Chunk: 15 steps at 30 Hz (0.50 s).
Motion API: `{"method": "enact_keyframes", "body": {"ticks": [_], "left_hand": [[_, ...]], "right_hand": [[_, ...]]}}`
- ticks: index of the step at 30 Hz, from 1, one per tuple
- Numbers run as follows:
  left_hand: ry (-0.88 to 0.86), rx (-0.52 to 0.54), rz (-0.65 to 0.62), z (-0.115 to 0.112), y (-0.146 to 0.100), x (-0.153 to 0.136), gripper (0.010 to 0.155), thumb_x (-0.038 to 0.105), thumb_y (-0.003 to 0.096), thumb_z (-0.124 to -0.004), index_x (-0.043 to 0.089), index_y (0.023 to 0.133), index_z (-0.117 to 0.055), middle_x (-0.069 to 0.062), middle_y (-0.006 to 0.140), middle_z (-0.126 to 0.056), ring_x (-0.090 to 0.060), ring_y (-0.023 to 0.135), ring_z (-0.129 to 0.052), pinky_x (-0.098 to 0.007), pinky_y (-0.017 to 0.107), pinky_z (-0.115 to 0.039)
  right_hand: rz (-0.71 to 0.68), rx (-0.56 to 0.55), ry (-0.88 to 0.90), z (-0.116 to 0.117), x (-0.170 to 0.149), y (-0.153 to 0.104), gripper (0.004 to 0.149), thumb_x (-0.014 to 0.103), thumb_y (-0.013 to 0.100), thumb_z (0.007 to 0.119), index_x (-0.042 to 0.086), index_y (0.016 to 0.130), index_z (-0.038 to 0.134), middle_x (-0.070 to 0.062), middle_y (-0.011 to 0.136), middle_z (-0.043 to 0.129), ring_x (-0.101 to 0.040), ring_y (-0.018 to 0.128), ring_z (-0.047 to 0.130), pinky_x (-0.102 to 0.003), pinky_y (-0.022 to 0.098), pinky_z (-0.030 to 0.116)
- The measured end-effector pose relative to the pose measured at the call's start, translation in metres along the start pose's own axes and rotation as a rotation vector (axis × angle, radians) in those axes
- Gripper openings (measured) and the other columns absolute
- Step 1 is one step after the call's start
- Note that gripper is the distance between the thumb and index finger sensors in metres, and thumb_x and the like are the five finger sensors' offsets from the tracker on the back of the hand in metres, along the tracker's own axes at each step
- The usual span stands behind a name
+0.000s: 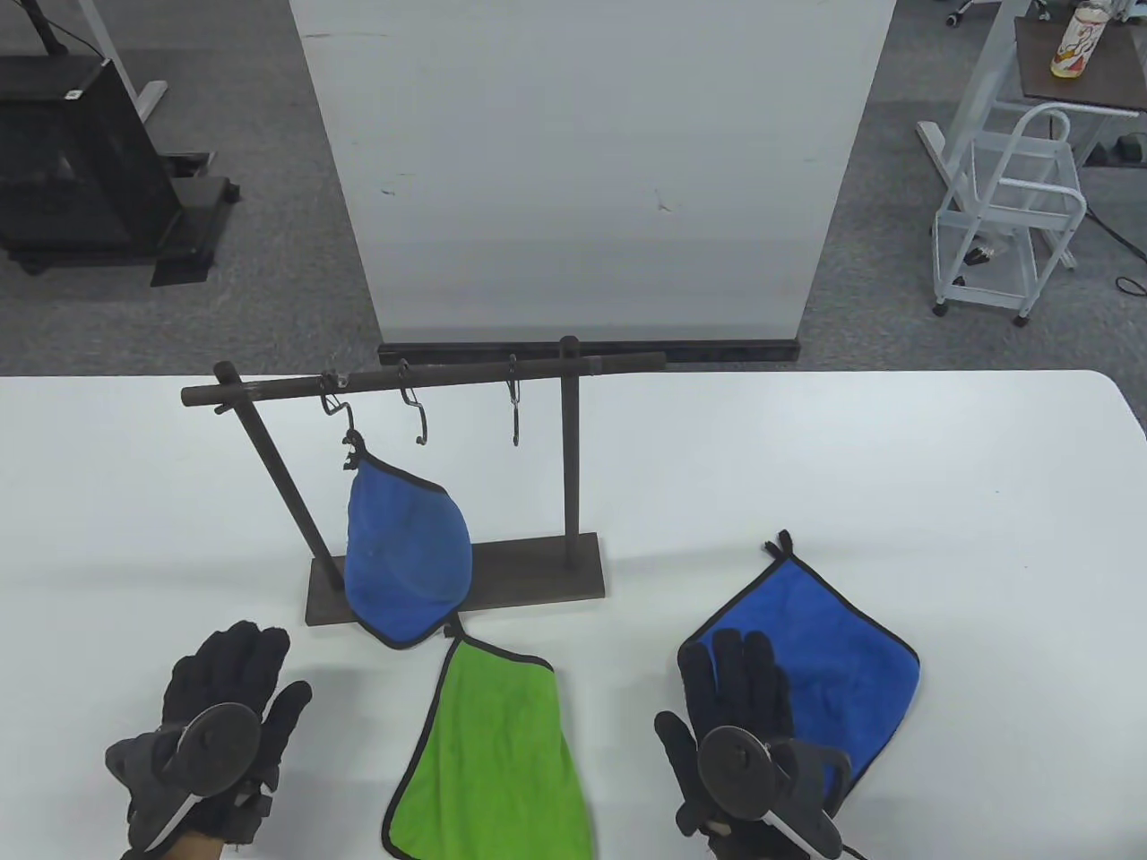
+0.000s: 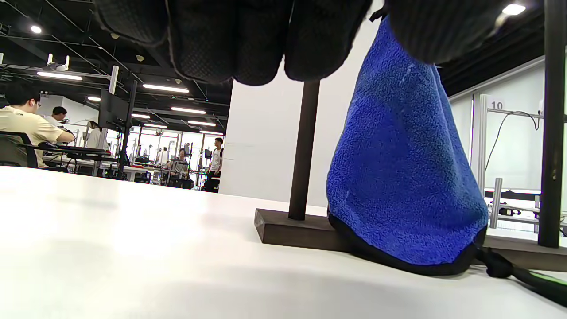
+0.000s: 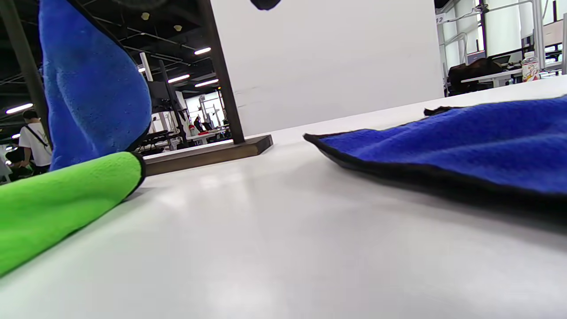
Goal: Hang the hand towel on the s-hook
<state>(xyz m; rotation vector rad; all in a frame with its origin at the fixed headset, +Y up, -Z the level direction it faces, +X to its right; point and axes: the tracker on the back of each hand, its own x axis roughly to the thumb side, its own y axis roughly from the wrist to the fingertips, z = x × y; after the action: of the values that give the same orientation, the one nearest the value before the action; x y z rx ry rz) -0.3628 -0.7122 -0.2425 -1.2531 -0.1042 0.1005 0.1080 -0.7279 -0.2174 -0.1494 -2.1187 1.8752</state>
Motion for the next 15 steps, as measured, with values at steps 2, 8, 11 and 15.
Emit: {"method": "enact_keyframes", "body": {"ticks": [2,8,11,15], "left_hand": [[0.000,-0.003,-0.018,-0.001,0.000,0.003,0.067,0.058,0.0401,-0.068,0.028,0.100,-0.065,-0.006,0.110,-0.062,-0.036,0.102,-0.066,-0.057,0.077,-0.053],[-0.003,-0.019,-0.031,-0.003,0.000,0.004,0.066,0.058,0.0407,-0.069,0.028,0.100,-0.066,-0.006,0.110,-0.062,-0.036,0.102,-0.066,-0.057,0.077,-0.053],[-0.009,-0.030,-0.035,-0.004,0.001,0.003,0.066,0.058,0.0408,-0.069,0.028,0.100,-0.066,-0.006,0.110,-0.062,-0.036,0.102,-0.066,-0.057,0.077,-0.053],[-0.017,-0.035,-0.043,-0.005,0.001,0.004,0.066,0.057,0.0410,-0.069,0.028,0.100,-0.066,-0.006,0.110,-0.062,-0.036,0.102,-0.066,-0.057,0.077,-0.053]], "right_hand": [[-0.022,0.008,0.025,-0.005,0.012,0.008,0.071,0.059,0.052,0.060,0.023,0.111,0.043,-0.012,0.118,0.022,-0.041,0.105,0.012,-0.057,0.073,0.030],[-0.160,0.029,0.012,-0.021,0.083,0.038,0.073,0.058,0.051,0.065,0.019,0.110,0.047,-0.014,0.118,0.028,-0.045,0.105,0.021,-0.059,0.073,0.034],[-0.213,0.100,-0.010,-0.009,0.121,0.057,0.072,0.057,0.051,0.067,0.018,0.109,0.051,-0.015,0.117,0.034,-0.045,0.105,0.026,-0.060,0.073,0.037],[-0.182,0.259,-0.092,0.032,0.153,0.084,0.073,0.056,0.050,0.069,0.017,0.109,0.052,-0.017,0.116,0.041,-0.046,0.104,0.031,-0.061,0.073,0.039]]}}
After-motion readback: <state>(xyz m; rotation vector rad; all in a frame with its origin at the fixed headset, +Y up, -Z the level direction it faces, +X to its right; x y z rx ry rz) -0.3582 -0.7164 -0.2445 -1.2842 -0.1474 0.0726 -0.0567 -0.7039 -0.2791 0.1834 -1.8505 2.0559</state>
